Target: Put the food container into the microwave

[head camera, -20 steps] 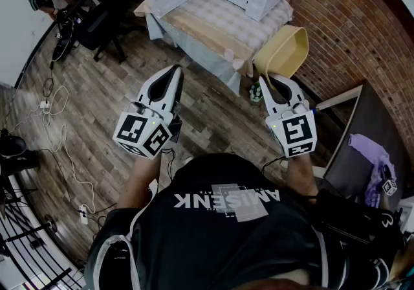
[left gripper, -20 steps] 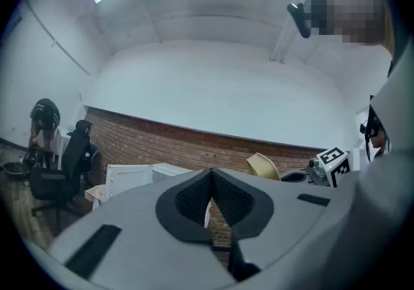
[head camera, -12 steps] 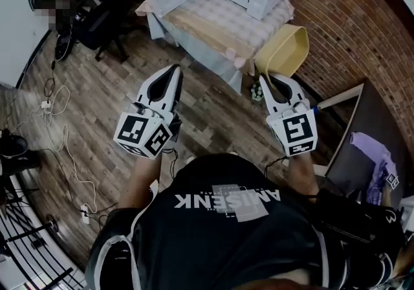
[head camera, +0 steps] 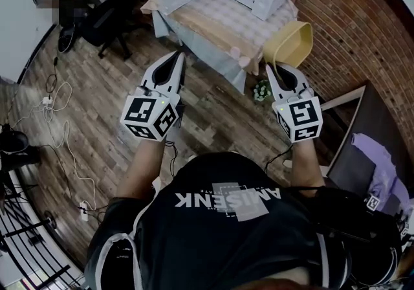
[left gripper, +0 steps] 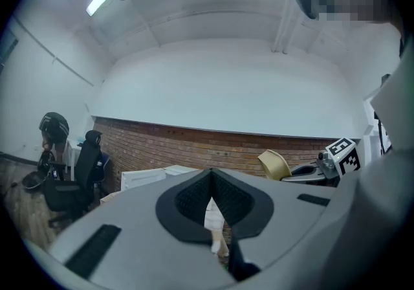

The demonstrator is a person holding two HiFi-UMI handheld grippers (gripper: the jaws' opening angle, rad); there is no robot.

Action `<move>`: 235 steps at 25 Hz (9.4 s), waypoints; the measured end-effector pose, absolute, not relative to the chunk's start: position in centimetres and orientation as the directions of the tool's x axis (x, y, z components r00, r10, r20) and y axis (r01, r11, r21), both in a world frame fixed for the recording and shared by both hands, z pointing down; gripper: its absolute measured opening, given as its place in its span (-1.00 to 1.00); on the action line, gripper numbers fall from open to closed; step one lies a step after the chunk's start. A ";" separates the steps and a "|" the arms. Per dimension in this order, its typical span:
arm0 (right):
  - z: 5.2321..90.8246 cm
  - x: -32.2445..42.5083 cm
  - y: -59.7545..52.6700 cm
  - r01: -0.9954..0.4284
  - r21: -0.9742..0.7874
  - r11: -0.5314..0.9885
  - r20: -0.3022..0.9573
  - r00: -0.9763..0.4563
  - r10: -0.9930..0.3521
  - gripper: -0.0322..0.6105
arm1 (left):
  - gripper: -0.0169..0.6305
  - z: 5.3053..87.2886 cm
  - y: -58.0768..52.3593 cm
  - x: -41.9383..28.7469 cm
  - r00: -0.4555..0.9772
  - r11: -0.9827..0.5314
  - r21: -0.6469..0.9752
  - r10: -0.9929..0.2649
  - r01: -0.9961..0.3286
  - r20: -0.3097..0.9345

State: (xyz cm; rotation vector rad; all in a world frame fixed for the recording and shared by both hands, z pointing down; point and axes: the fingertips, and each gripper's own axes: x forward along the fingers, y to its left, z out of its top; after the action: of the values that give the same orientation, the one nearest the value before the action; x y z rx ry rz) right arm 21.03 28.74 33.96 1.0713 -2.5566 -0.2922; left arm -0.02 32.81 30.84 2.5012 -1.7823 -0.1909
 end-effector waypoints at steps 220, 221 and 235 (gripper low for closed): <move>67.9 4.6 -45.9 -0.463 0.495 0.735 0.771 -0.156 -0.617 -0.73 | -0.91 40.2 -34.1 -14.0 0.372 -0.337 0.195 -0.910 -0.921 0.184; 67.7 4.6 -45.9 -0.464 0.496 0.734 0.770 -0.156 -0.619 -0.66 | -0.91 40.3 -34.0 -14.1 0.371 -0.335 0.198 -0.910 -0.921 0.183; 65.0 4.4 -43.4 -0.507 0.504 0.699 0.740 -0.162 -0.652 -0.28 | -0.91 39.5 -33.1 -14.6 0.415 -0.381 0.213 -0.897 -0.900 0.150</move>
State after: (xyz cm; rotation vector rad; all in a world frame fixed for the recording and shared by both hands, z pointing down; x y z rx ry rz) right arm 4.40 -43.41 64.98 0.9147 -1.8178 -0.1659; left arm -14.64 -33.14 39.54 2.4126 -1.5698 0.0137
